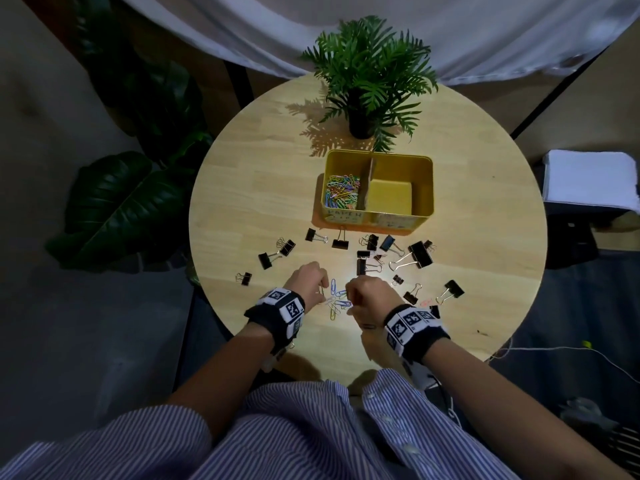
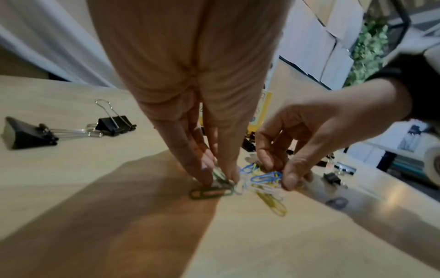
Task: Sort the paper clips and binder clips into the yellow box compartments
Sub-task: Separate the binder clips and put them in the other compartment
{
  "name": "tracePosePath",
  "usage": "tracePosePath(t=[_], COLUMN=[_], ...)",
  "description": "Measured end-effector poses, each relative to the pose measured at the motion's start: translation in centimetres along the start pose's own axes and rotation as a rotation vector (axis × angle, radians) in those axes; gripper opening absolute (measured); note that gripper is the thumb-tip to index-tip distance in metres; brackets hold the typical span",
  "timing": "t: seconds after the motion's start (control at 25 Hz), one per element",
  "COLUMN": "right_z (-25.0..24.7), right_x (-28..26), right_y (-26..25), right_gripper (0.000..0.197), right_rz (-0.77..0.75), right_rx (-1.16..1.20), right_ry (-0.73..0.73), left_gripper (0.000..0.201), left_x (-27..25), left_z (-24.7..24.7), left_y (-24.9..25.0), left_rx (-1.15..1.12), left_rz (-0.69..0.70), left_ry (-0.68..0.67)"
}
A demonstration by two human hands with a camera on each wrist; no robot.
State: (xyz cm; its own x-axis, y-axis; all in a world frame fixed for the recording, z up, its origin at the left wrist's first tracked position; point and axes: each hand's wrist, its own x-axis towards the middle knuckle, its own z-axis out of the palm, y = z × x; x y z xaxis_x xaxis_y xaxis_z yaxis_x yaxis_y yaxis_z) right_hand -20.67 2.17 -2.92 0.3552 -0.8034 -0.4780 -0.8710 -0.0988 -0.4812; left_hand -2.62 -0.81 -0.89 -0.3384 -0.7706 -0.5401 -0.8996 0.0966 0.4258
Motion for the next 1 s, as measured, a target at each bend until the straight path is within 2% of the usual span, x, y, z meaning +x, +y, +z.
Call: tracePosePath(t=[0.08,0.16,0.24,0.28,0.36,0.48,0.6,0.64,0.76,0.84,0.92,1.0], right_z=[-0.2,-0.6,-0.6,-0.4,0.1,0.2,0.2,0.4,0.1,-1.3,-4.2,-8.3], right_x=[-0.2,-0.7,-0.7,-0.6,0.4,1.8,1.8,1.6,0.9,0.3,0.6,2.2], right_y=[0.3,0.8,1.1,1.0,0.5,0.0,-0.2,-0.1,0.1,0.1,-0.4,-1.5], right_gripper=[0.037,0.058,0.076,0.079,0.073,0.041,0.012,0.009,0.017,0.018,0.015,0.015], right_rz=[0.013,0.000,-0.001,0.003,-0.010,-0.071,-0.152,-0.171,-0.174,-0.139,-0.131,-0.137], right_rx=[0.131,0.134,0.048,0.032,0.070,0.091,-0.030,-0.086,-0.238,-0.141,0.041,0.123], right_ry=[0.067,0.076,0.035,0.026,0.051,0.080,0.064,0.080,0.105,0.160,0.368,0.603], left_gripper=[0.033,0.064,0.089,0.091,0.078,0.037,0.002,0.006,0.009,0.010,0.012,0.015], left_x=[-0.7,-1.6,-2.1,-2.1,-1.5,-1.0,-1.1,-1.0,-0.7,-0.2,0.2,0.7], left_z=[0.3,0.4,0.9,1.4,2.1,2.2,2.0,2.1,2.3,2.5,2.5,2.4], left_y=[0.3,0.6,1.4,2.0,2.8,2.4,1.7,1.6,1.5,1.1,0.6,0.4], left_rx=[-0.072,0.005,0.163,0.201,0.164,-0.043,-0.109,-0.097,-0.090,-0.106,-0.111,-0.131], left_rz=[-0.023,-0.082,-0.144,-0.159,-0.177,-0.234,-0.239,-0.230,-0.221,-0.208,-0.184,-0.150], left_ry=[0.031,0.092,0.043,0.010,0.002,0.056,0.087,0.088,0.078,0.071,0.060,0.076])
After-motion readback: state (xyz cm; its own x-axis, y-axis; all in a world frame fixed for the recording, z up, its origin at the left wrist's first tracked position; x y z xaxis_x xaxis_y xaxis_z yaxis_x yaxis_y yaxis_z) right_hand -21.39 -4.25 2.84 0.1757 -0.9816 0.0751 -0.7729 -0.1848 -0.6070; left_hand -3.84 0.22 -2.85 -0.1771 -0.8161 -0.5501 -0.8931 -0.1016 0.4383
